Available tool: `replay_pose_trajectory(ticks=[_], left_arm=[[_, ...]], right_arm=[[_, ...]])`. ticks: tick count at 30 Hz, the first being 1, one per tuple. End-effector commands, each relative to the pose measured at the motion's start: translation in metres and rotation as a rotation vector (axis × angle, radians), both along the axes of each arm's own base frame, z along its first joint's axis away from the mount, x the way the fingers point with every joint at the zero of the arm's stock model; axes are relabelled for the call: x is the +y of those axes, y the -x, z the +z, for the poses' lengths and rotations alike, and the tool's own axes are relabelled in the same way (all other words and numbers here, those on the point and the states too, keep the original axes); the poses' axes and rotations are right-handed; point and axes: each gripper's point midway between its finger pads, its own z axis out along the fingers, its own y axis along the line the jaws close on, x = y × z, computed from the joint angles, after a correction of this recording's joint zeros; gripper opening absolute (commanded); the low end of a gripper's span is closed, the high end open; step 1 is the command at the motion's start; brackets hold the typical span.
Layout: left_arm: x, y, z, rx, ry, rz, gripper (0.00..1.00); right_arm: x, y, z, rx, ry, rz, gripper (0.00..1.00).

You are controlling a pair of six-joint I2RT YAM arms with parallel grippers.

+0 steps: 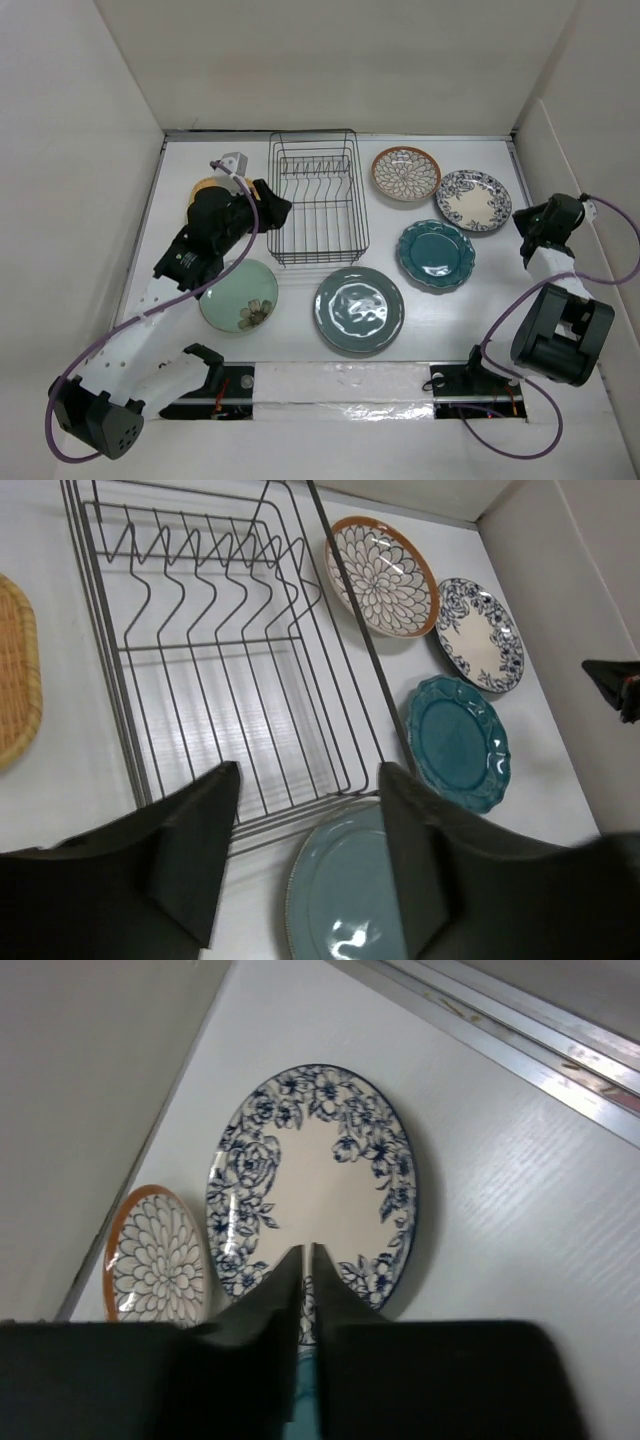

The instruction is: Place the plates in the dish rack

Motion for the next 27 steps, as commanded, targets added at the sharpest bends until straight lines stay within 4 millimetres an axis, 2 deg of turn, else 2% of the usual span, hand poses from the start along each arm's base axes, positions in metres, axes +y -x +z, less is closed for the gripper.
replay_pose_trajectory(ticks=[1,2,5,6,7,10,11,12,13,15,16,18,19,22,23,27], left_arm=[[-0.005,0.0,0.007,-0.048,-0.042,-0.013,0.49],[-0.009,0.003,0.01,-0.079,-0.057,-0.034,0.36],[-0.006,0.005,0.013,-0.101,-0.053,-0.024,0.11],[-0.008,0.008,0.012,-0.099,-0.057,-0.029,0.0],[-0.007,0.007,0.013,-0.104,-0.064,-0.017,0.0],[-0.006,0.01,0.015,-0.12,-0.077,-0.003,0.0],[-0.004,0.011,0.015,-0.126,-0.078,-0.001,0.0],[-0.007,0.013,0.016,-0.13,-0.078,-0.008,0.01],[-0.006,0.013,0.012,-0.126,-0.08,-0.009,0.07],[-0.005,0.014,0.012,-0.135,-0.078,-0.007,0.24],[-0.005,0.014,0.009,-0.131,-0.083,-0.009,0.27],[-0.006,0.016,0.009,-0.136,-0.089,-0.009,0.36],[-0.005,0.016,0.01,-0.138,-0.091,-0.009,0.38],[-0.005,0.016,0.011,-0.143,-0.09,-0.01,0.42],[-0.005,0.017,0.011,-0.145,-0.091,-0.011,0.42],[-0.01,0.019,0.011,-0.15,-0.086,-0.035,0.43]], right_arm=[[-0.006,-0.001,-0.002,-0.074,-0.019,-0.017,0.0],[-0.011,0.001,-0.01,-0.065,-0.023,-0.03,0.0],[-0.016,0.003,-0.02,-0.046,-0.035,-0.045,0.0],[-0.021,0.003,-0.021,-0.047,-0.034,-0.057,0.03],[-0.021,0.003,-0.026,-0.035,-0.037,-0.056,0.03],[-0.024,0.001,-0.046,0.007,-0.054,-0.047,0.38],[-0.023,0.0,-0.05,0.012,-0.058,-0.038,0.58],[-0.023,-0.002,-0.059,0.027,-0.072,-0.032,0.64],[-0.022,-0.003,-0.063,0.03,-0.082,-0.03,0.67],[-0.026,-0.006,-0.067,0.033,-0.085,-0.041,0.68],[-0.026,-0.008,-0.076,0.051,-0.104,-0.043,0.68],[-0.025,-0.016,-0.078,0.044,-0.123,-0.024,0.68],[-0.024,-0.018,-0.088,0.058,-0.15,-0.026,0.68],[-0.02,-0.026,-0.092,0.033,-0.186,-0.004,0.67],[-0.018,-0.029,-0.1,0.042,-0.205,0.009,0.65],[-0.008,-0.042,-0.102,0.0,-0.237,0.037,0.58]])
